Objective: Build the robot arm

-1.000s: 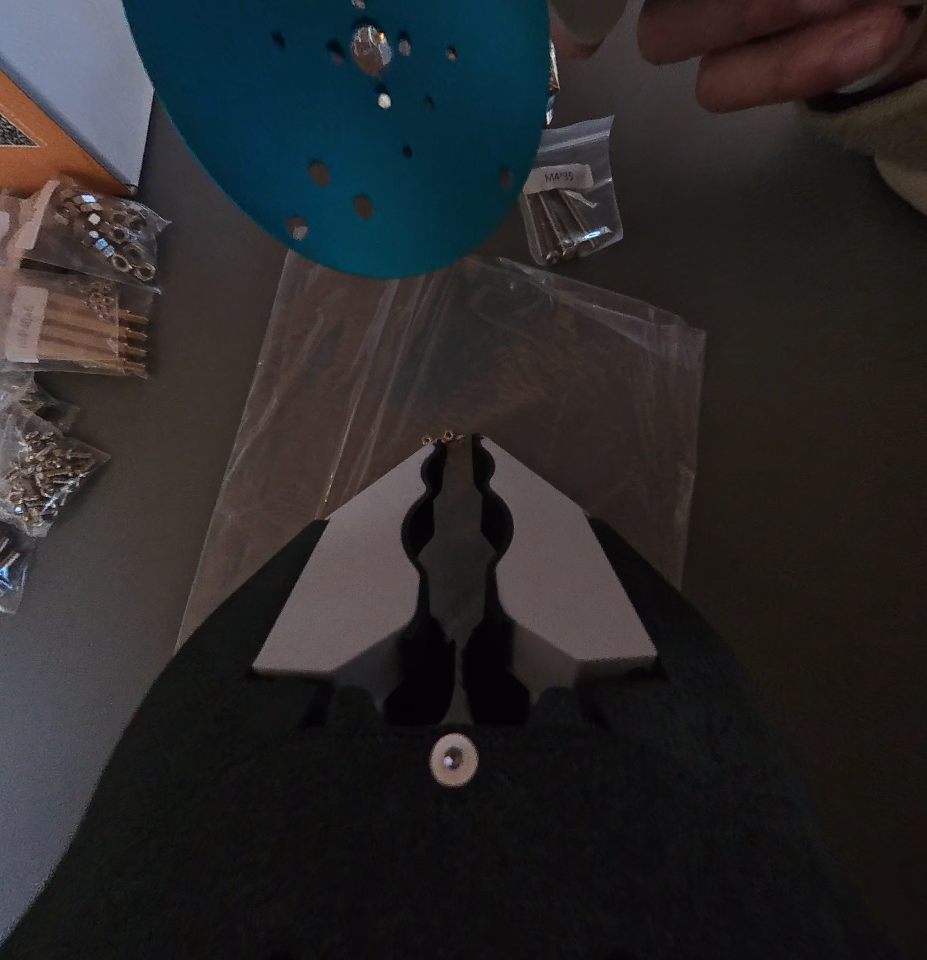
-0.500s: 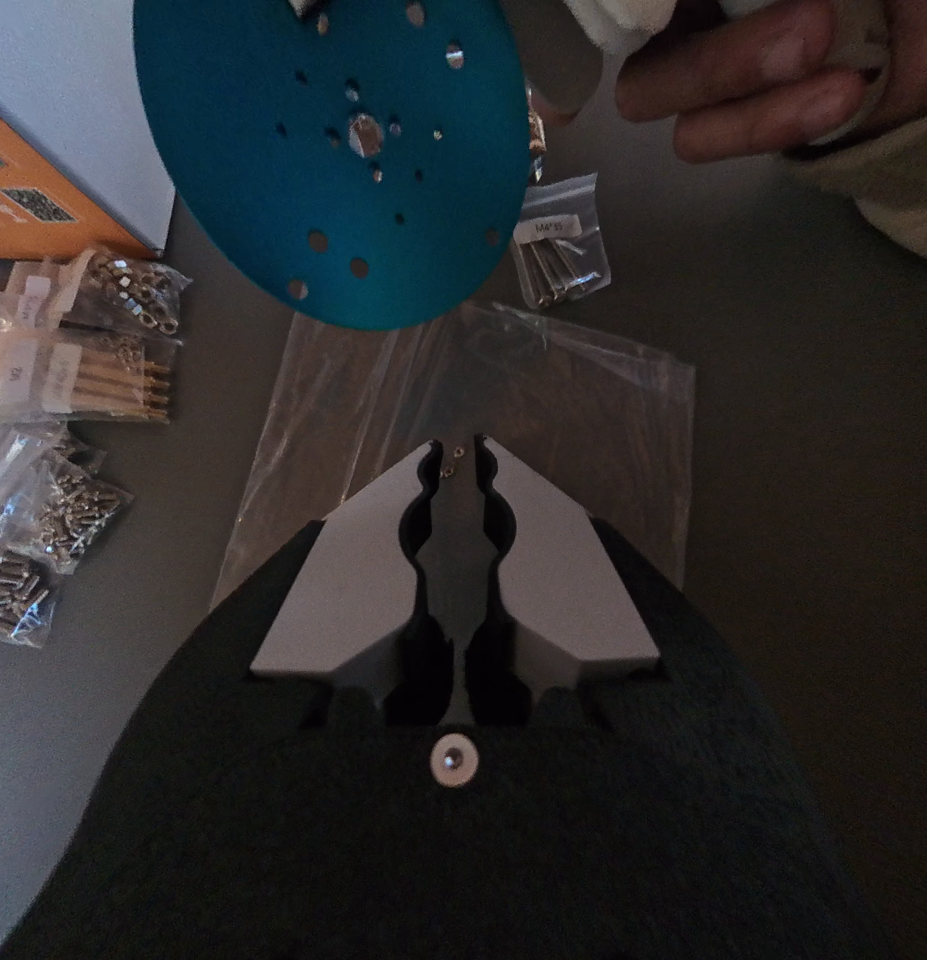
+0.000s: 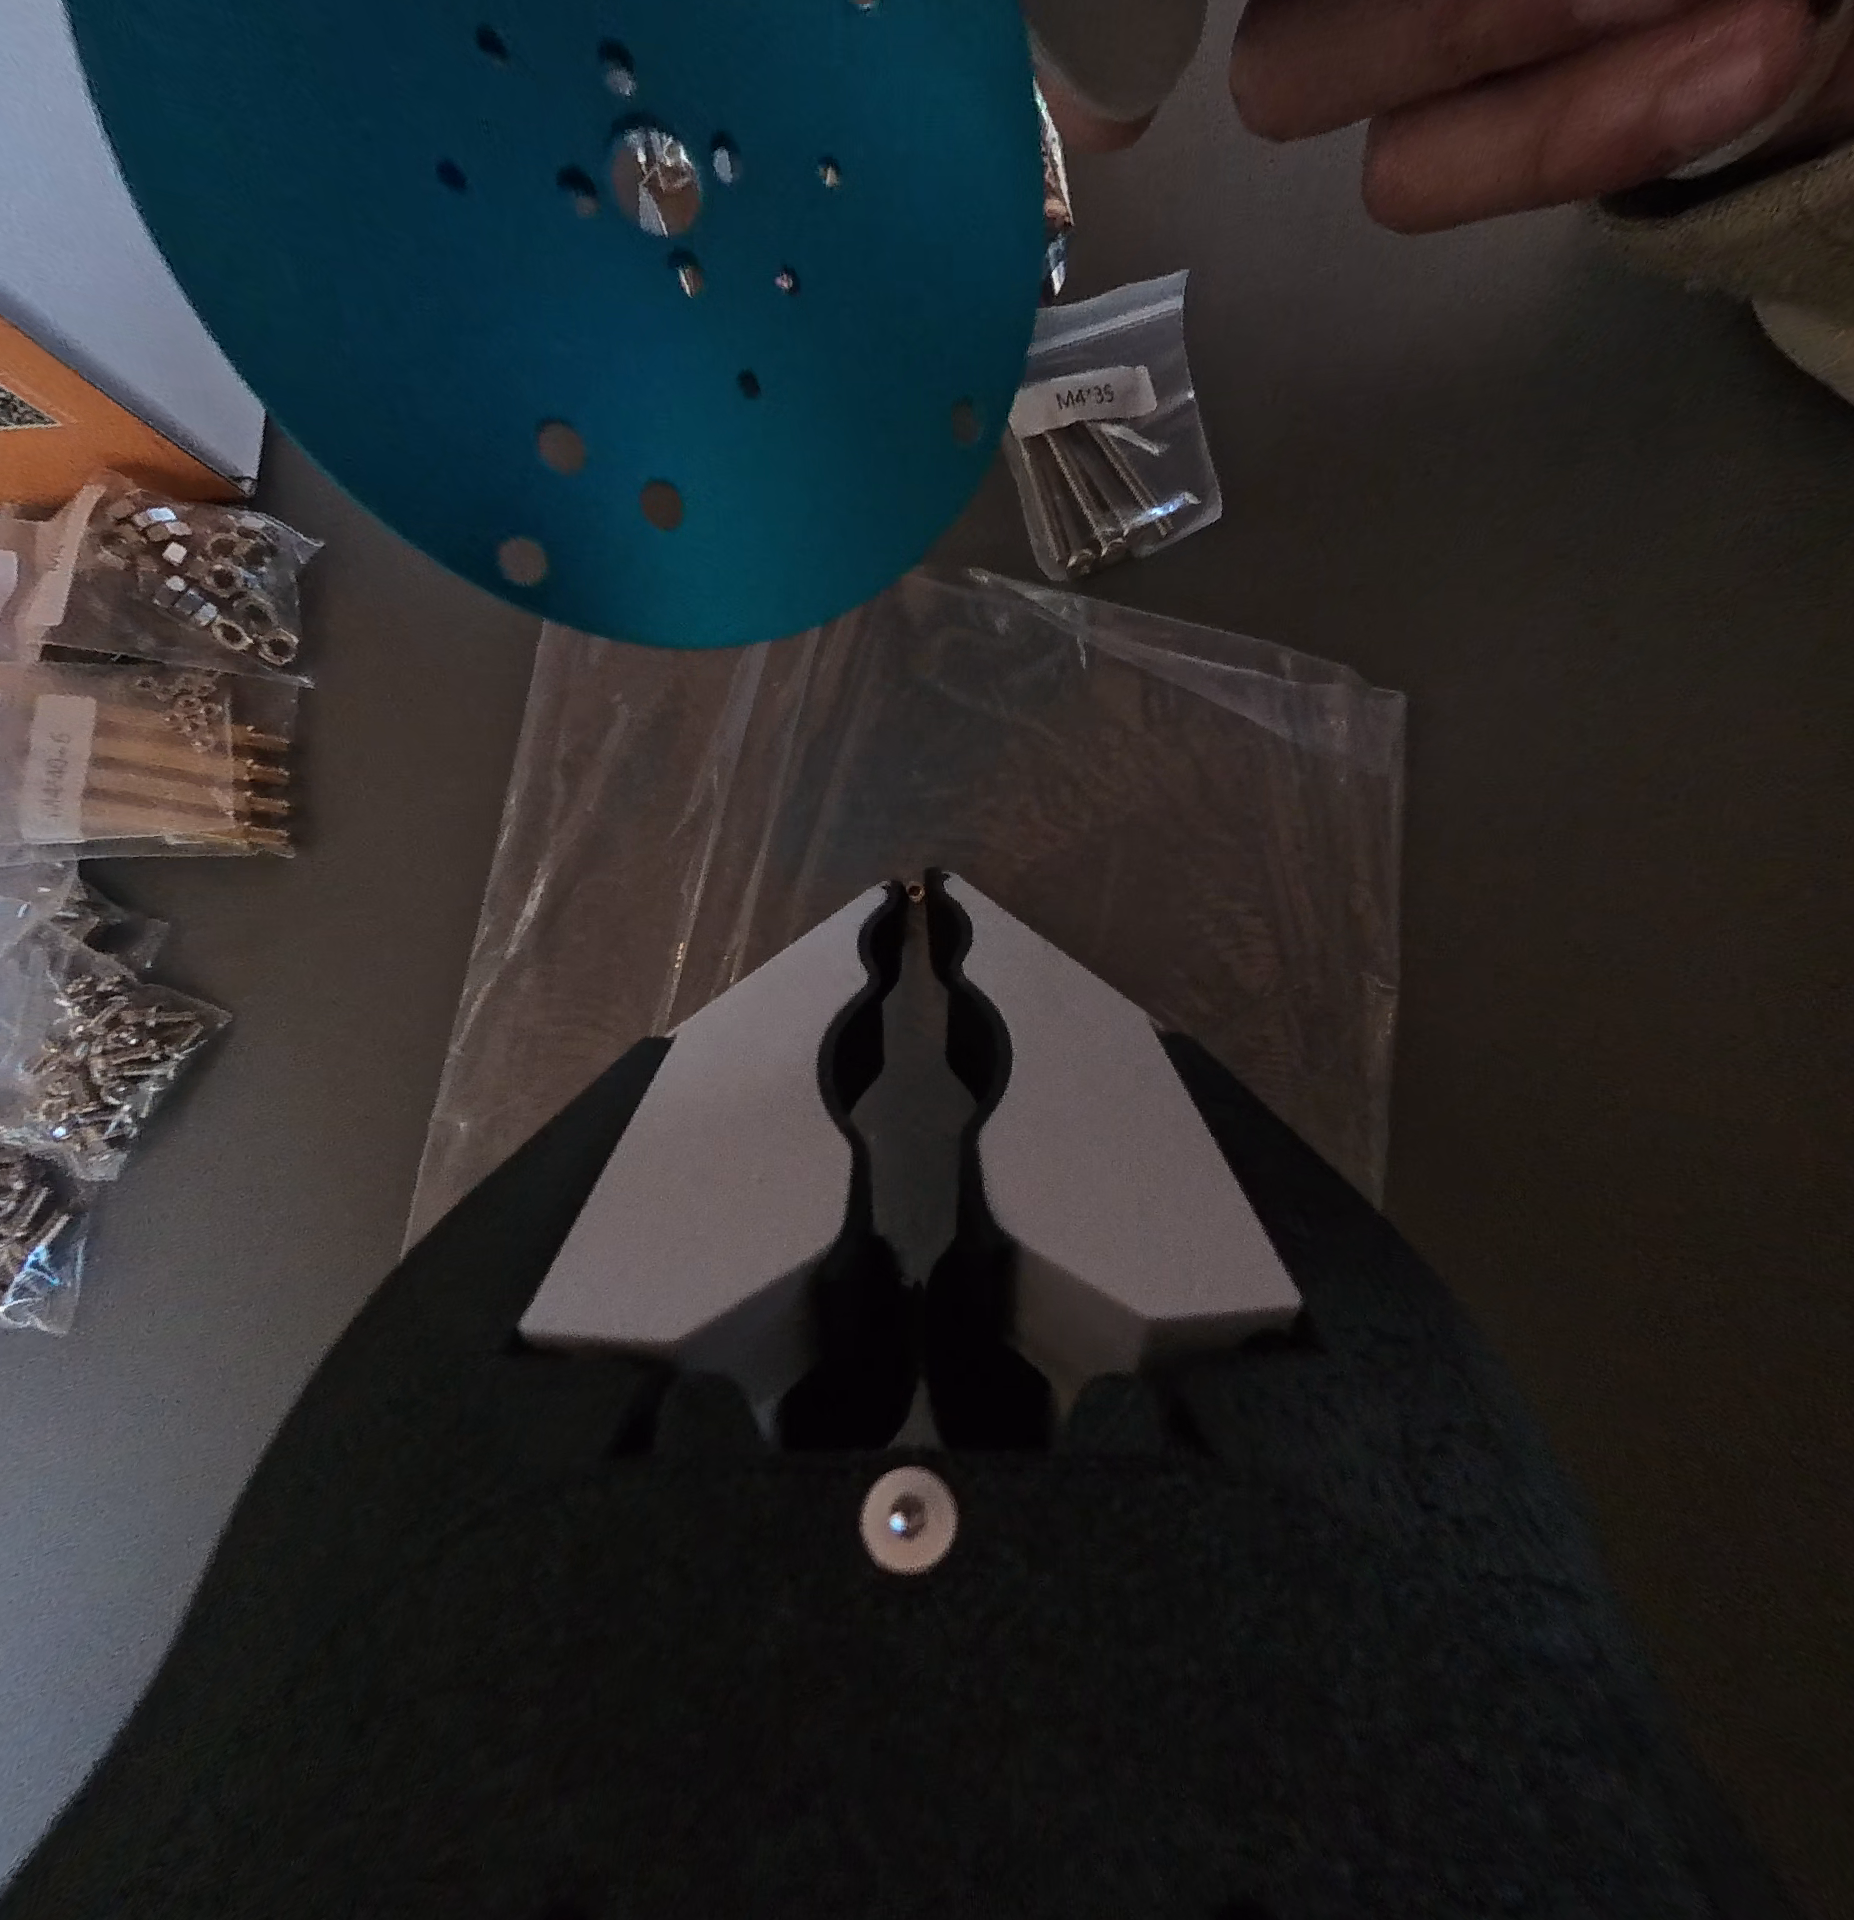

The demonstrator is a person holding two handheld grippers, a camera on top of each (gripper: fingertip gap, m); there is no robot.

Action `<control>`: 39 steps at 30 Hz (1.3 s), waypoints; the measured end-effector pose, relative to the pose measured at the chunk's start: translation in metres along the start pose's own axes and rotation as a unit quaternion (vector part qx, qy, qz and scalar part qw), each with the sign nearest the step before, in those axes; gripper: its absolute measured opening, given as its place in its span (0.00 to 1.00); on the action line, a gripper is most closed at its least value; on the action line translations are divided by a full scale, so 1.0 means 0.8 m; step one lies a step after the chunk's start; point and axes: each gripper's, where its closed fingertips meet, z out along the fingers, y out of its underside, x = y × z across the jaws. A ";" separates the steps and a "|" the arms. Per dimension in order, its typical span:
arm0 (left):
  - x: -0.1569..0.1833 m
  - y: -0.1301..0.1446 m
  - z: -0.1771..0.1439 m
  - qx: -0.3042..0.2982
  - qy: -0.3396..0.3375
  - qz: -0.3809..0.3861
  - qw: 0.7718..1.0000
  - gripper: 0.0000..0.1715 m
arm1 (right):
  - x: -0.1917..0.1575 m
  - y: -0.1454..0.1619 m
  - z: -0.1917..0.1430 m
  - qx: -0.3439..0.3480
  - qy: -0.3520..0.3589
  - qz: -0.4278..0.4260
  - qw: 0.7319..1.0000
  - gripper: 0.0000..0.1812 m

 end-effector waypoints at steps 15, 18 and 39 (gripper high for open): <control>-0.004 -0.004 -0.014 0.018 -0.012 0.009 1.000 0.05 | 0.004 0.001 0.001 -0.003 0.005 0.001 1.000 0.02; -0.006 0.000 -0.006 0.006 -0.006 0.012 1.000 0.06 | 0.003 0.001 0.001 -0.003 0.003 0.003 1.000 0.02; 0.002 0.003 -0.006 -0.133 0.081 0.135 0.978 0.06 | 0.000 -0.009 -0.007 0.012 0.006 -0.007 1.000 0.02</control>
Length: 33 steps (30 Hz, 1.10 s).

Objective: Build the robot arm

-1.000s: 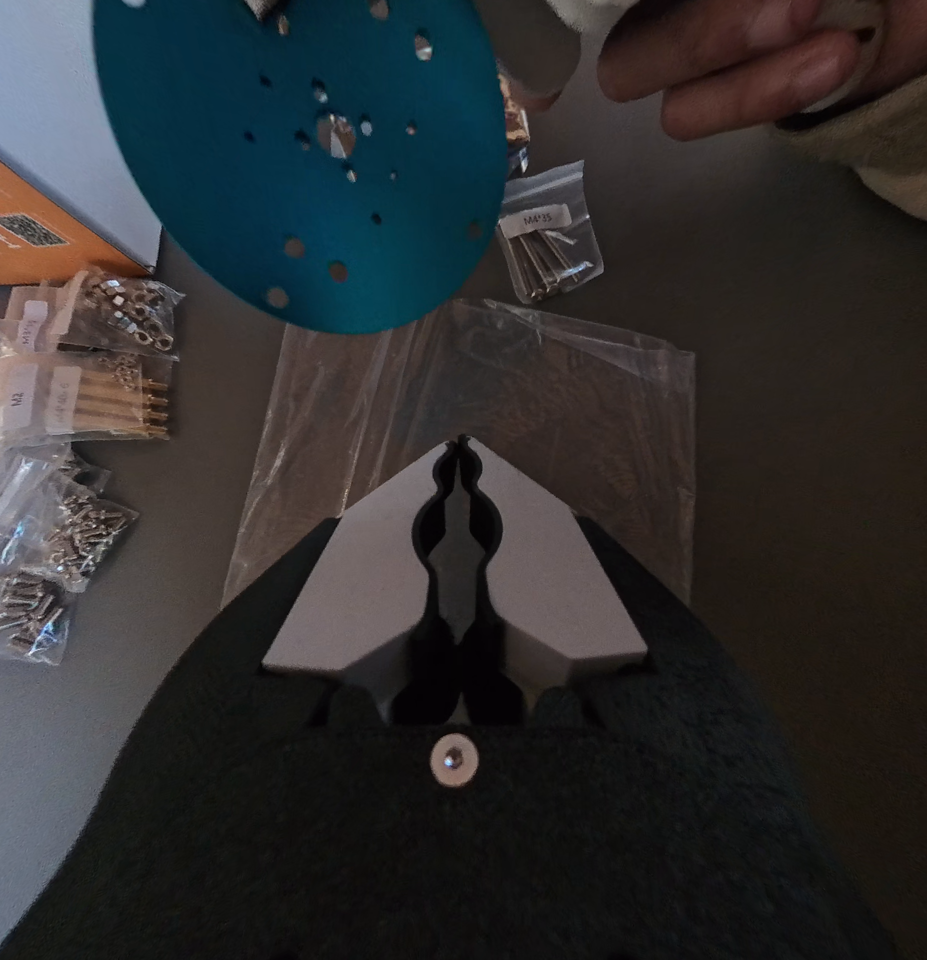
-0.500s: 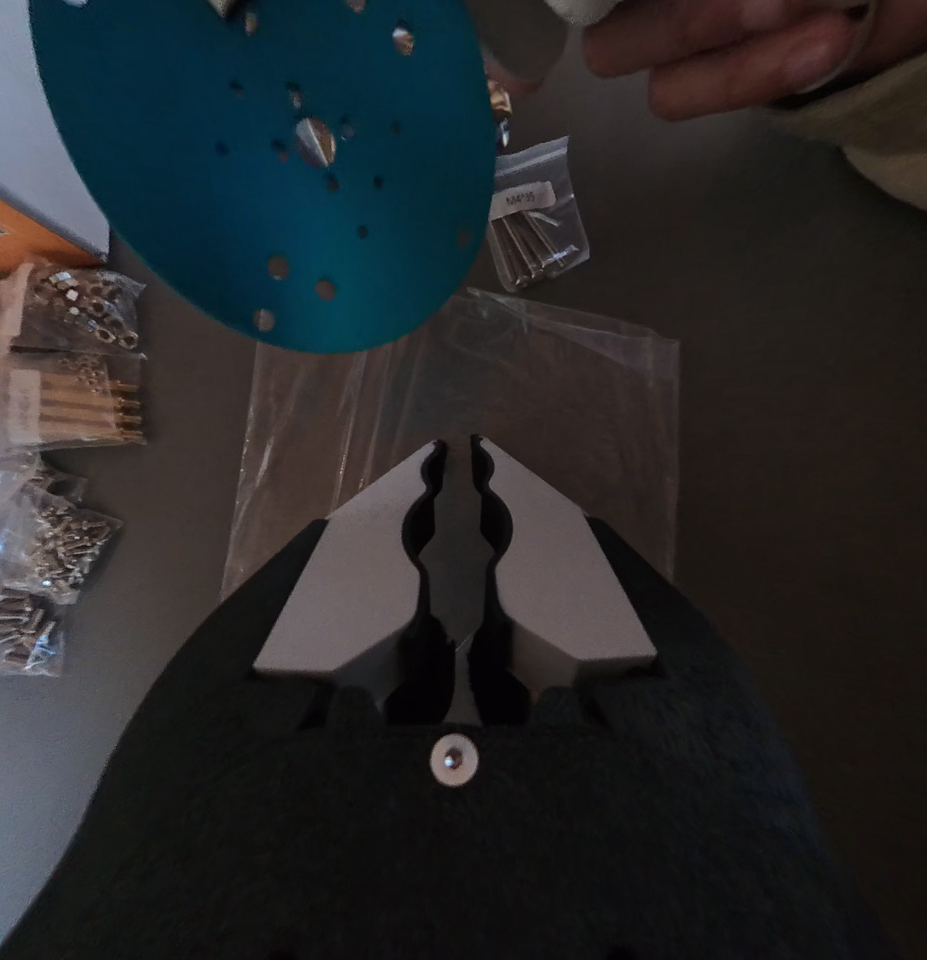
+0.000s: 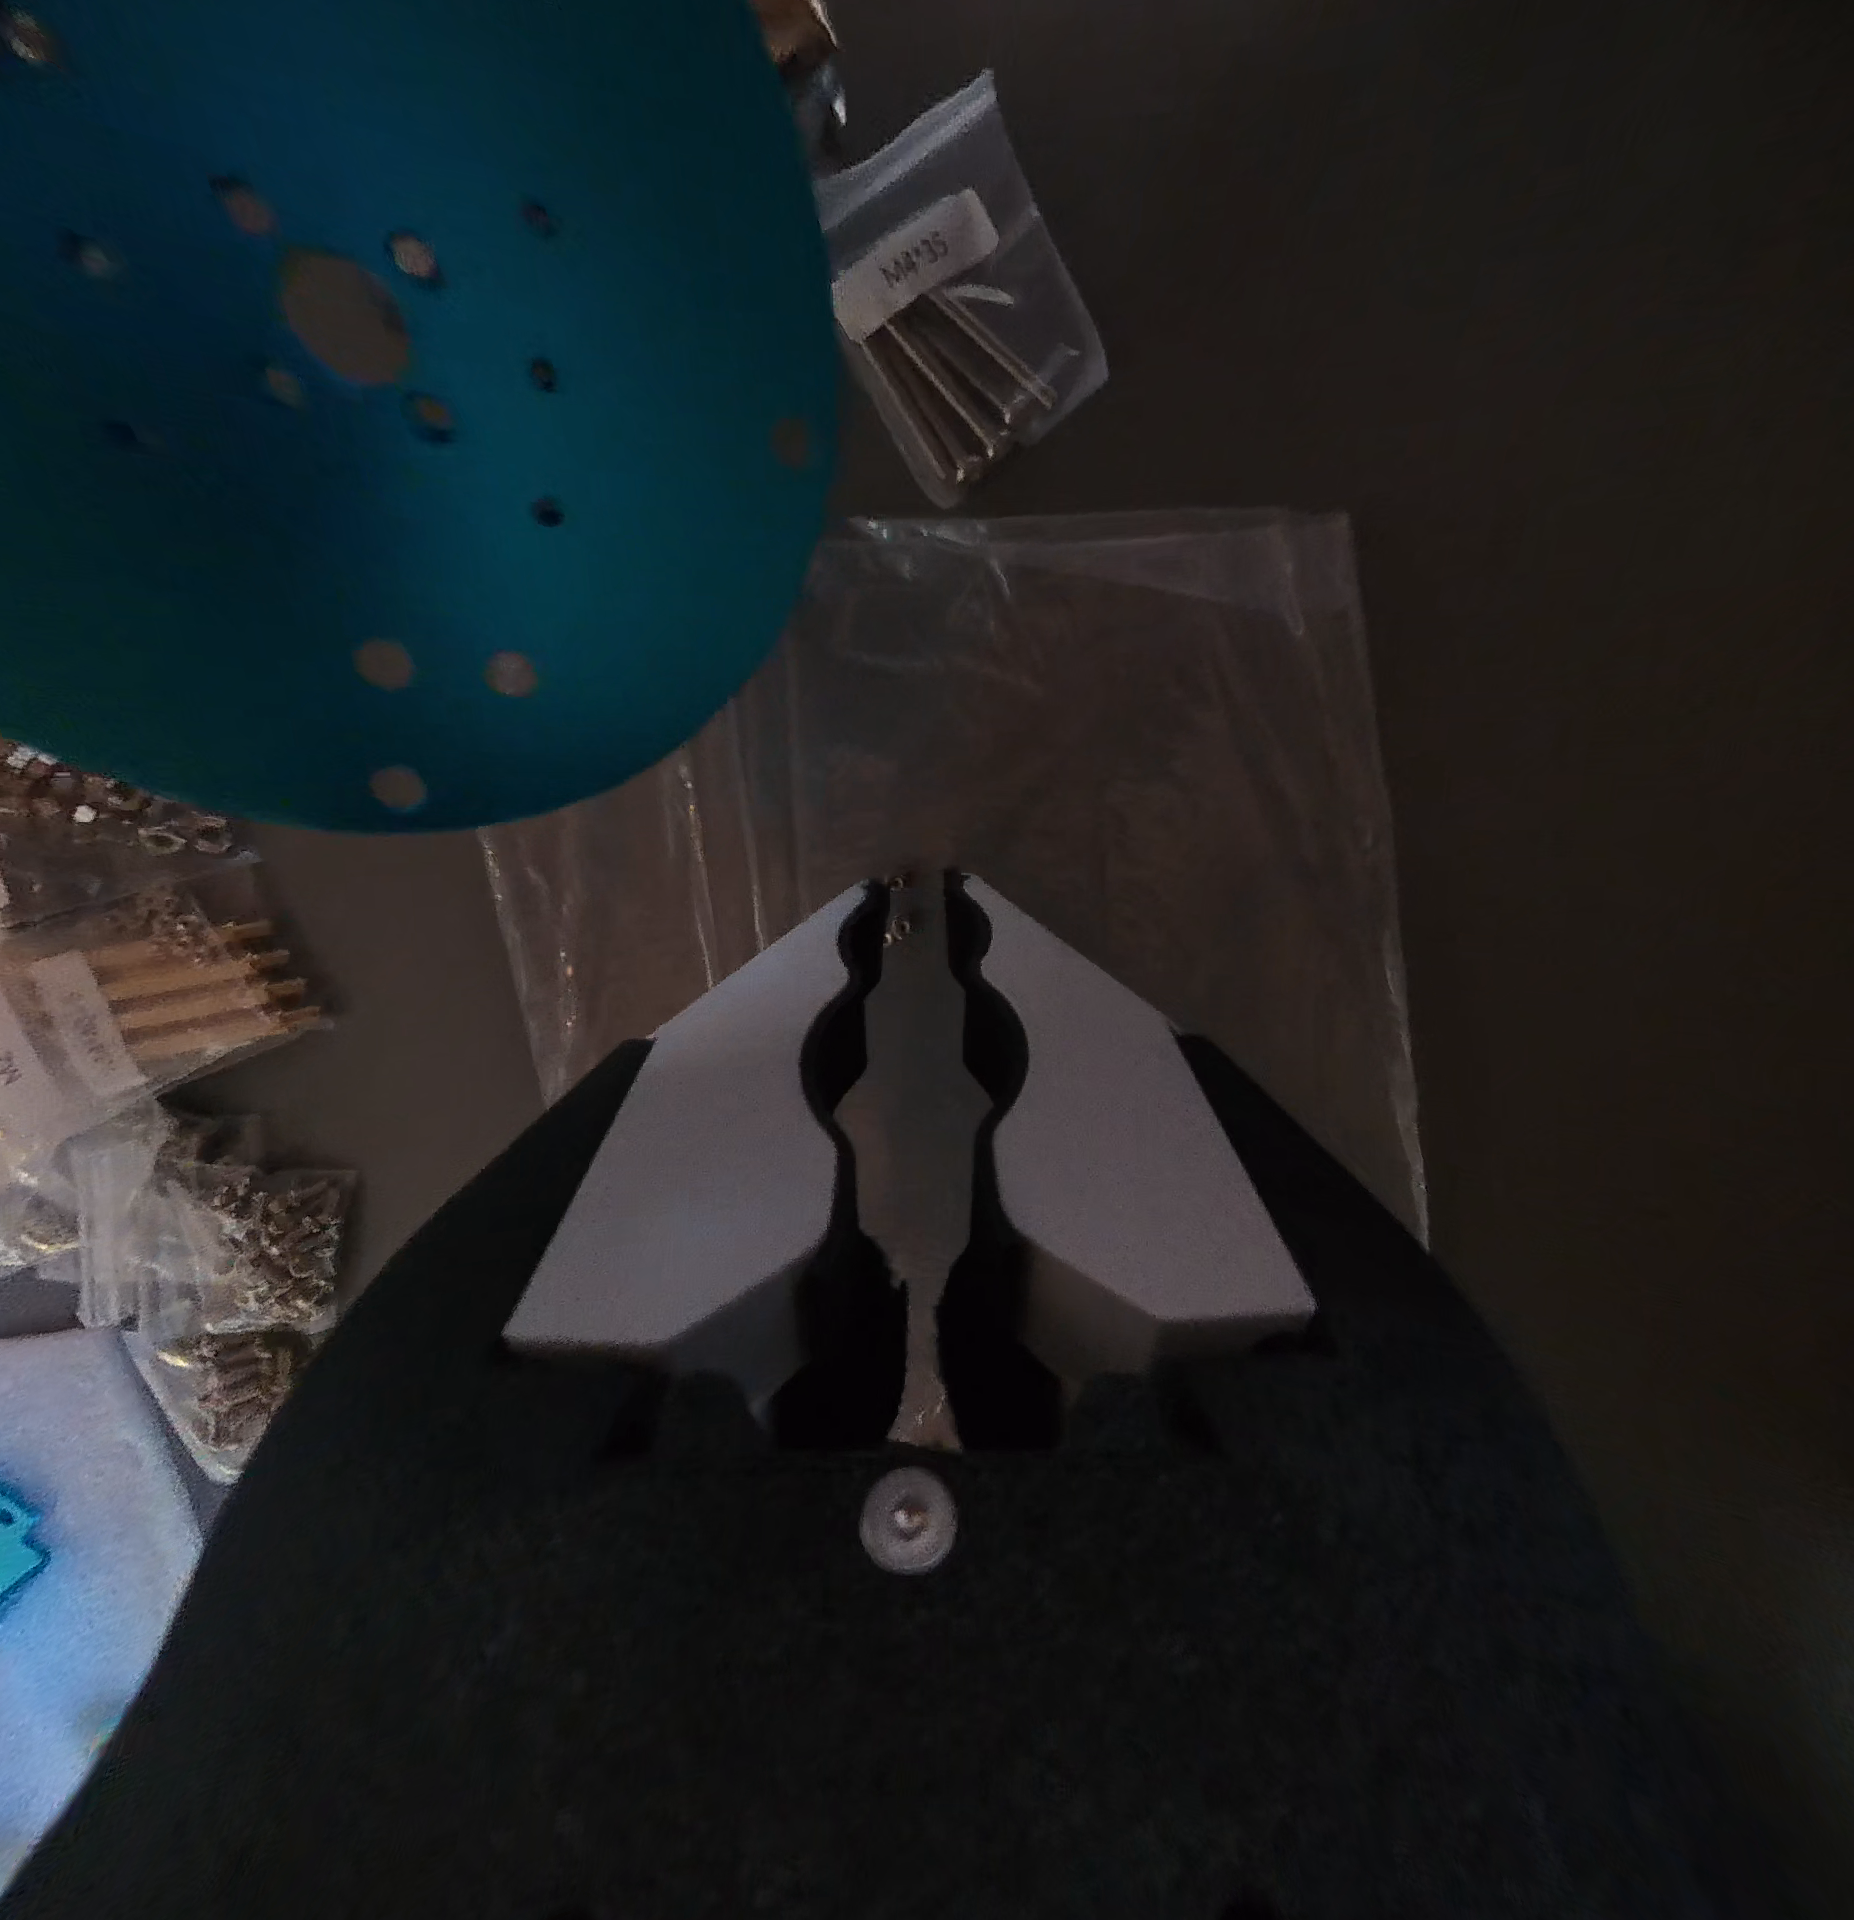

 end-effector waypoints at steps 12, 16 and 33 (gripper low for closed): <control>-0.003 0.000 0.005 -0.012 0.022 0.005 1.000 0.01 | -0.002 -0.002 -0.002 0.004 -0.004 0.001 1.000 0.02; -0.002 -0.001 0.006 -0.009 0.026 0.000 1.000 0.01 | -0.003 -0.002 -0.002 0.003 -0.005 0.001 1.000 0.02; -0.005 -0.002 -0.009 0.027 0.013 -0.017 0.999 0.03 | 0.001 -0.002 -0.002 0.002 0.000 0.002 1.000 0.02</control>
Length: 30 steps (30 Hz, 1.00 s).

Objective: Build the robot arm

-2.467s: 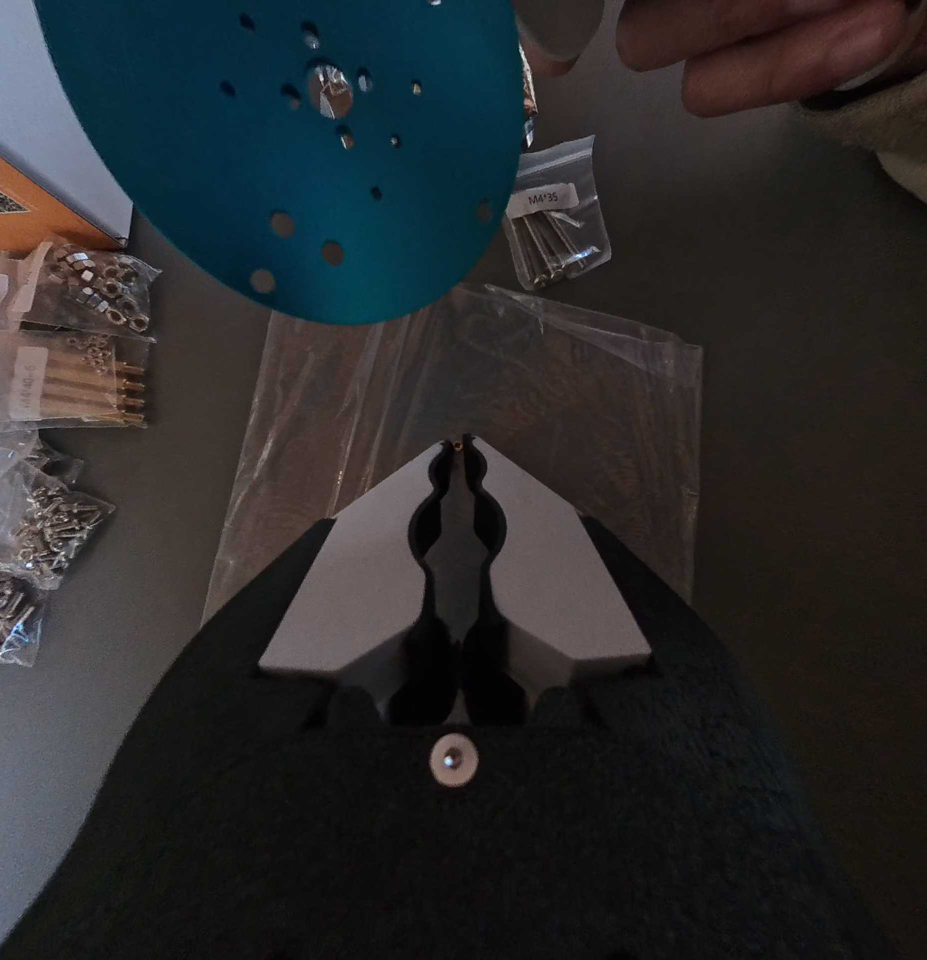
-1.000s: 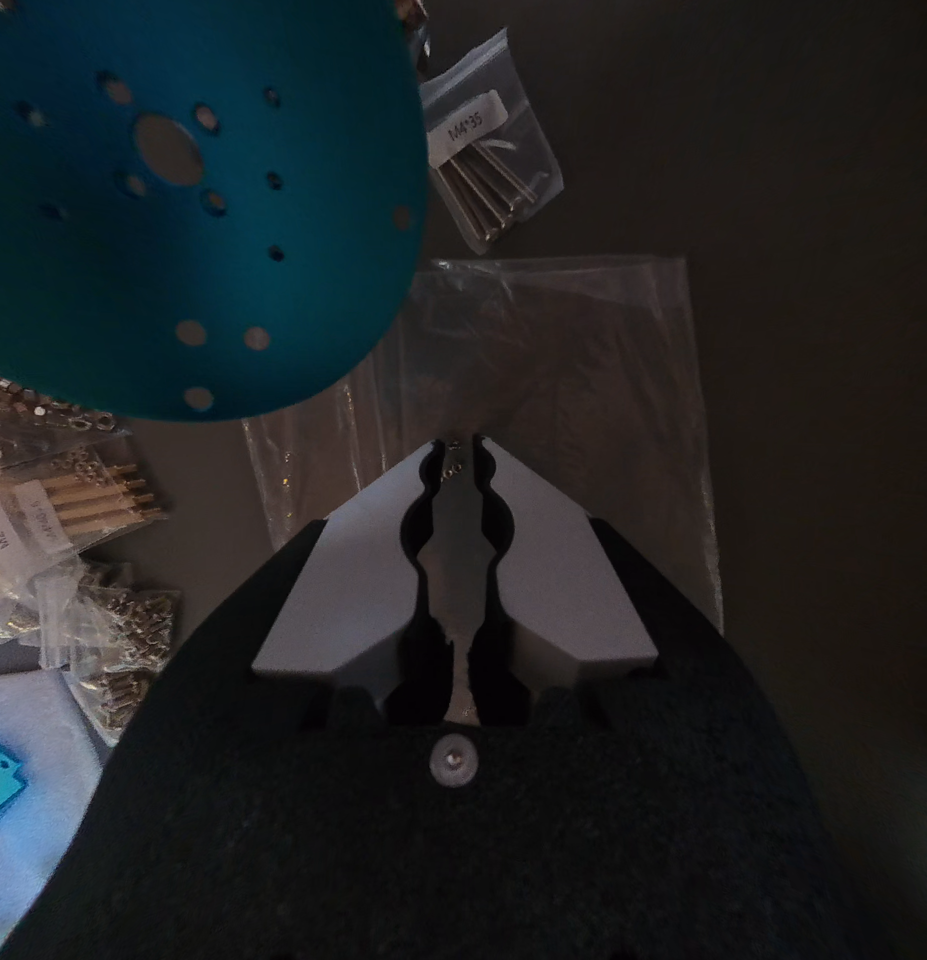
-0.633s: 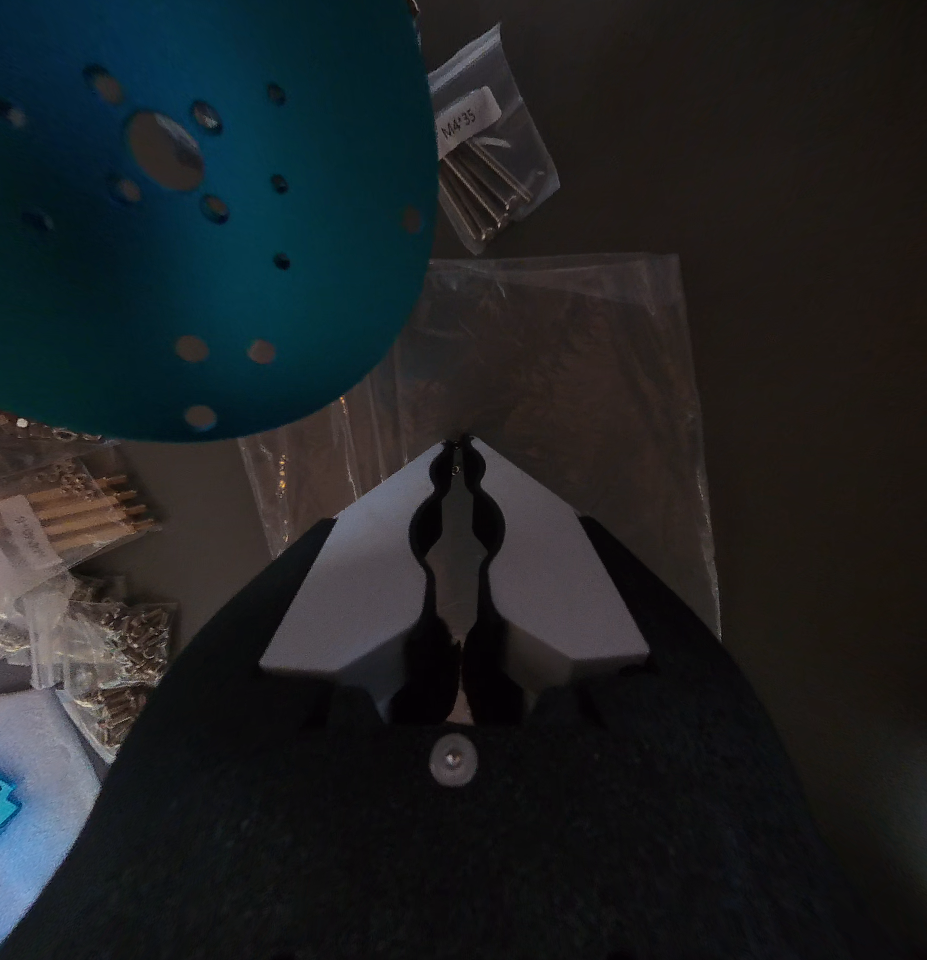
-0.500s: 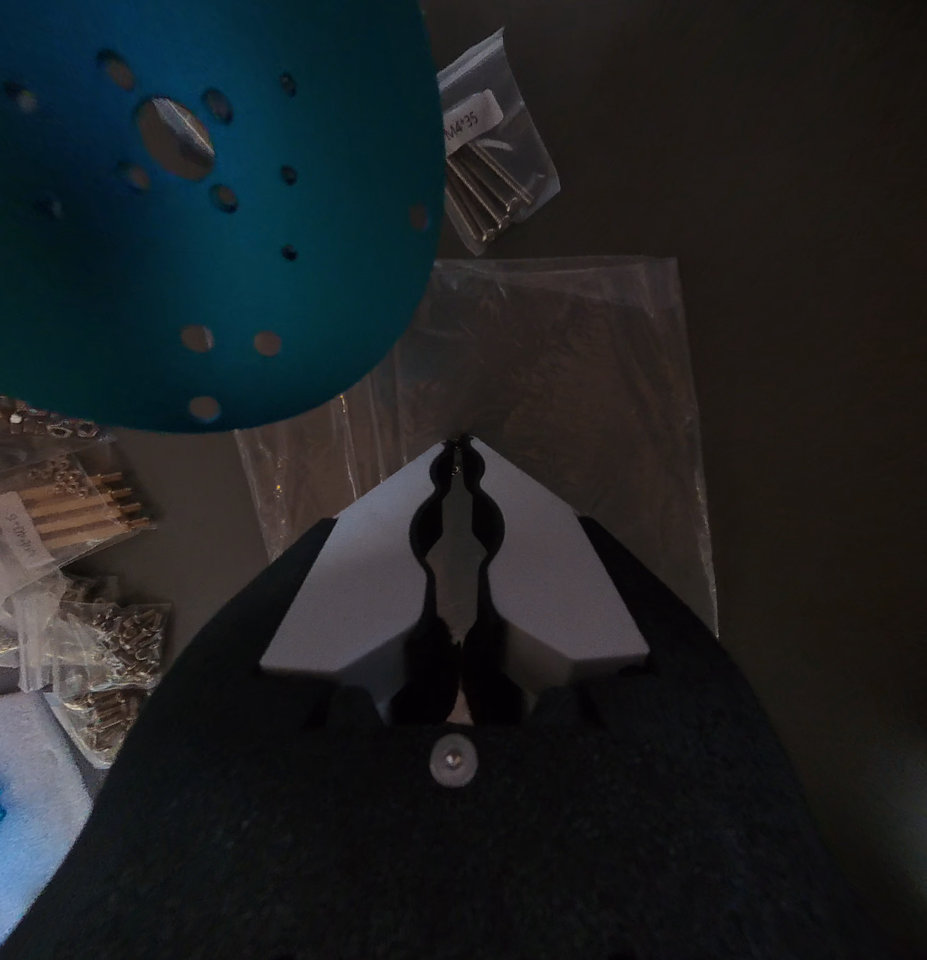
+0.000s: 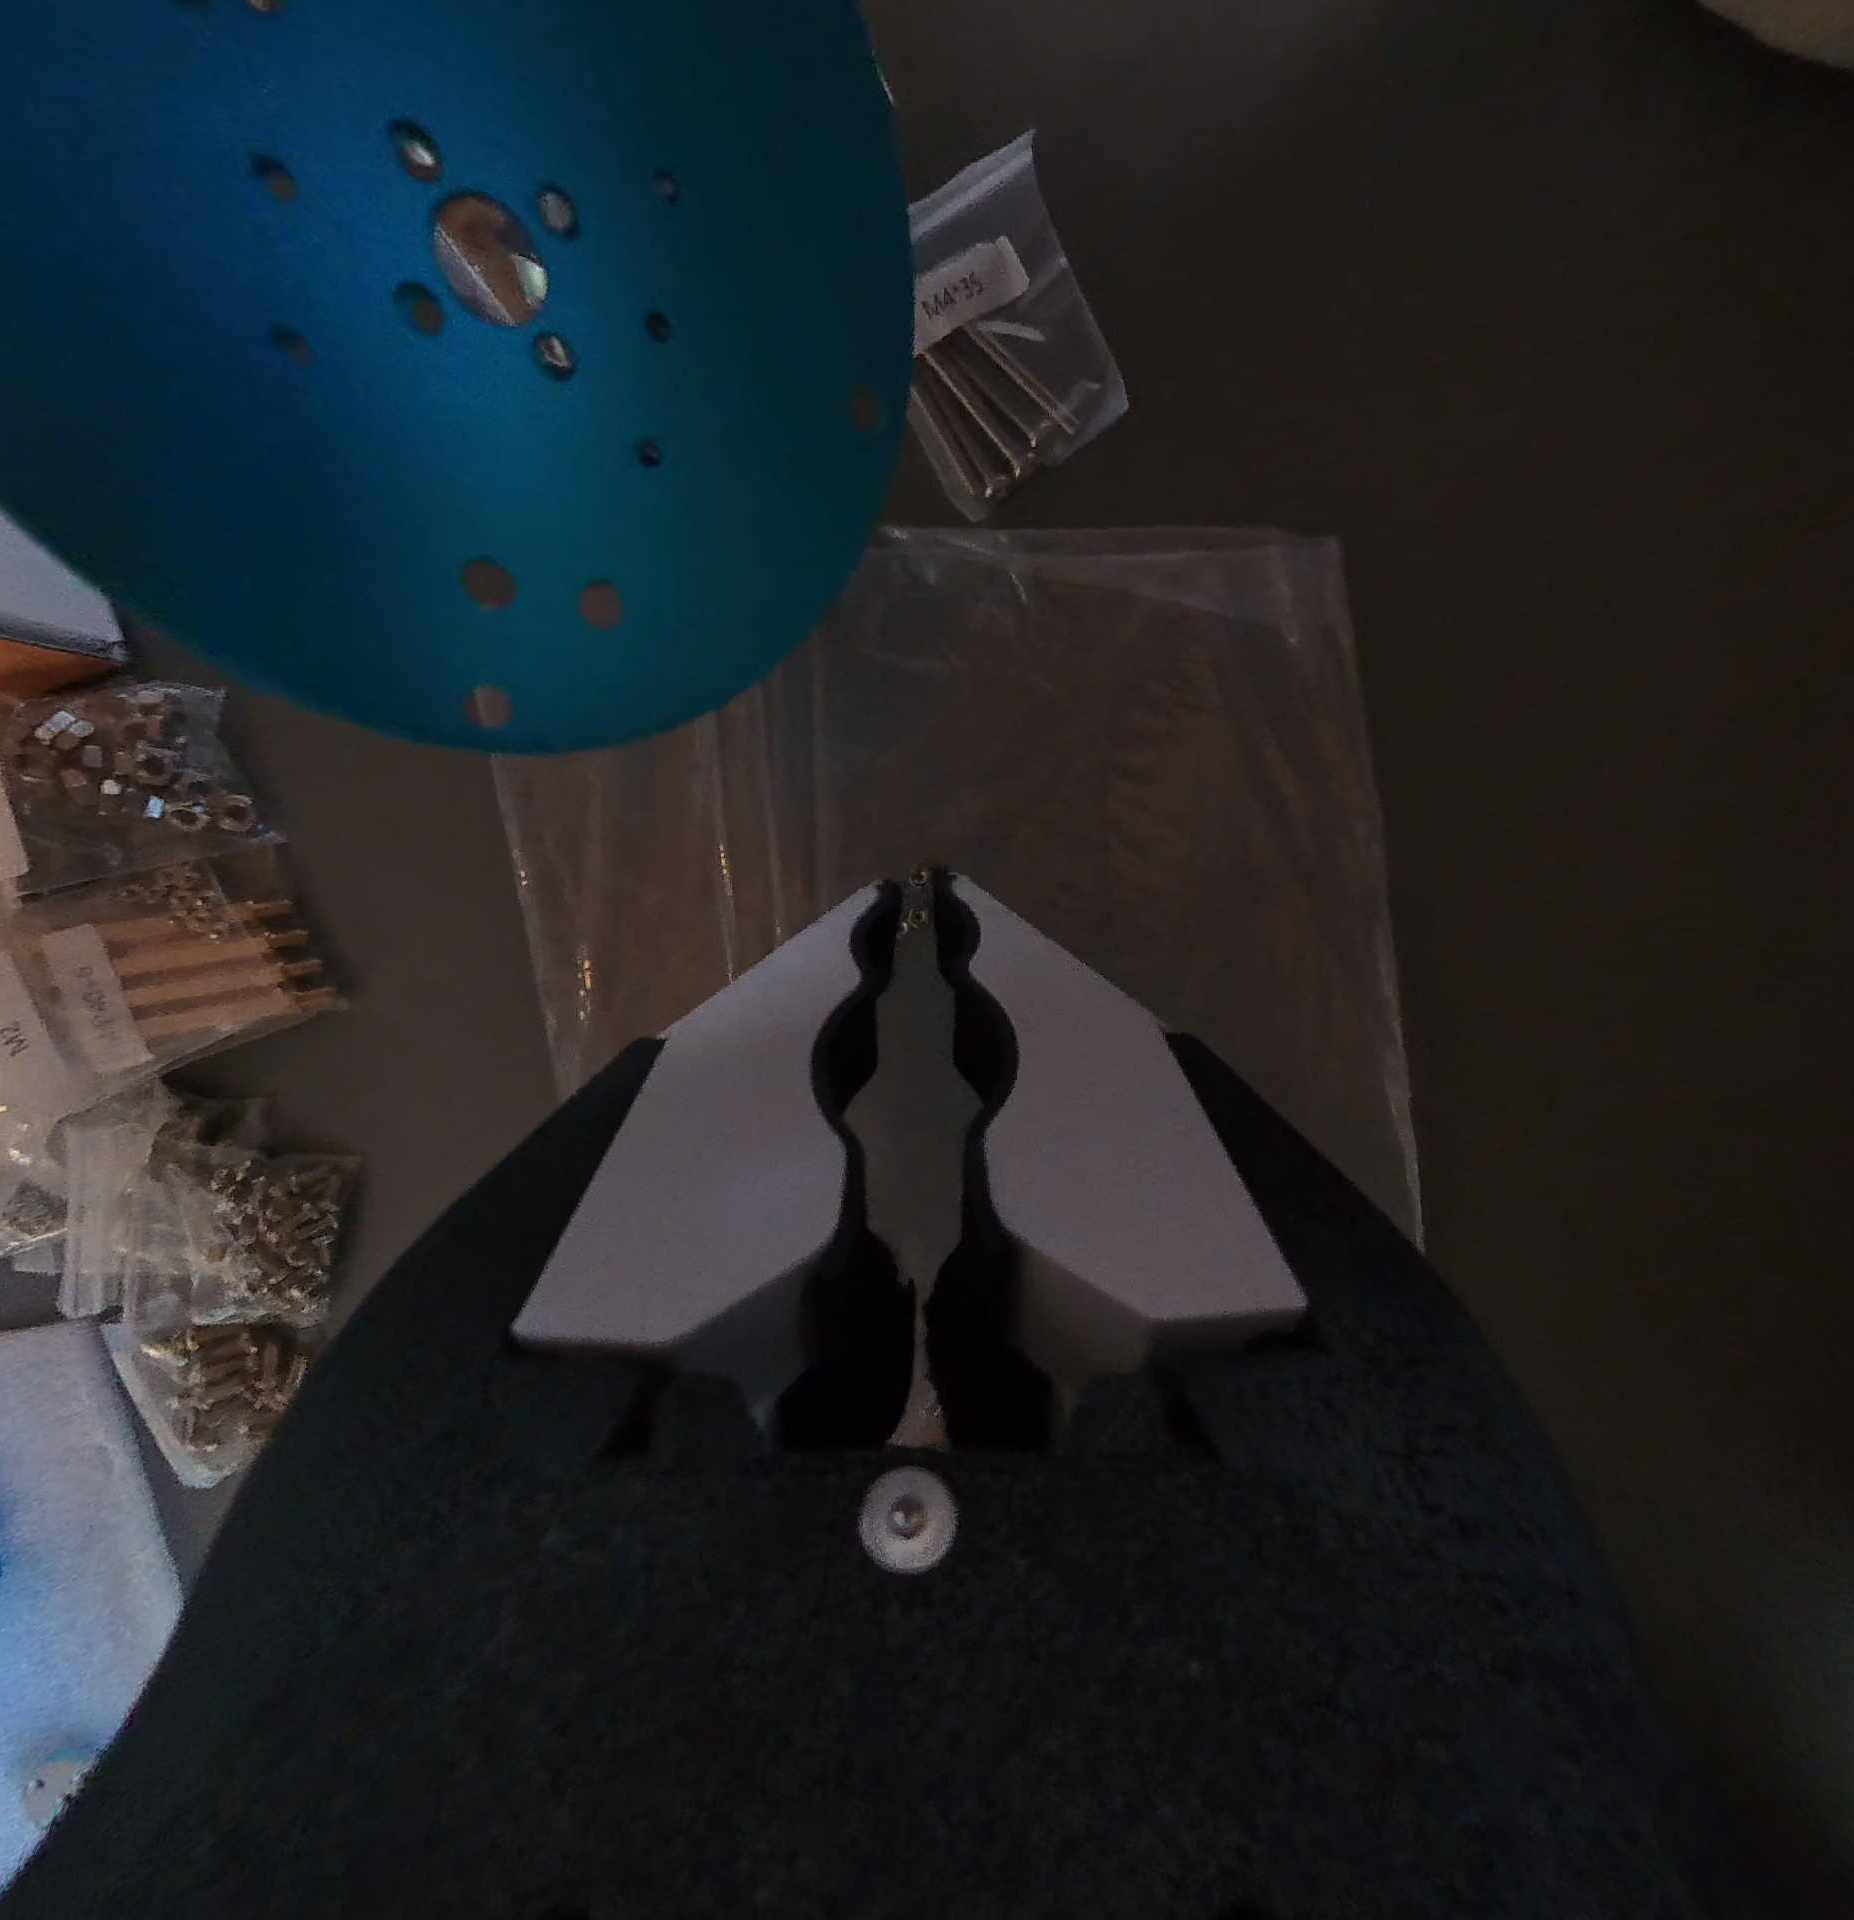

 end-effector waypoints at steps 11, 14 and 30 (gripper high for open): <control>0.005 -0.001 0.015 -0.010 0.011 0.011 1.000 0.01 | -0.001 0.000 -0.001 0.000 -0.002 0.000 1.000 0.02; 0.006 -0.001 0.016 -0.005 0.011 0.008 1.000 0.01 | -0.001 -0.001 -0.001 0.001 -0.002 0.000 1.000 0.02; -0.014 -0.012 -0.056 0.074 -0.063 -0.027 0.995 0.00 | 0.015 0.017 0.009 -0.034 0.027 -0.001 0.999 0.02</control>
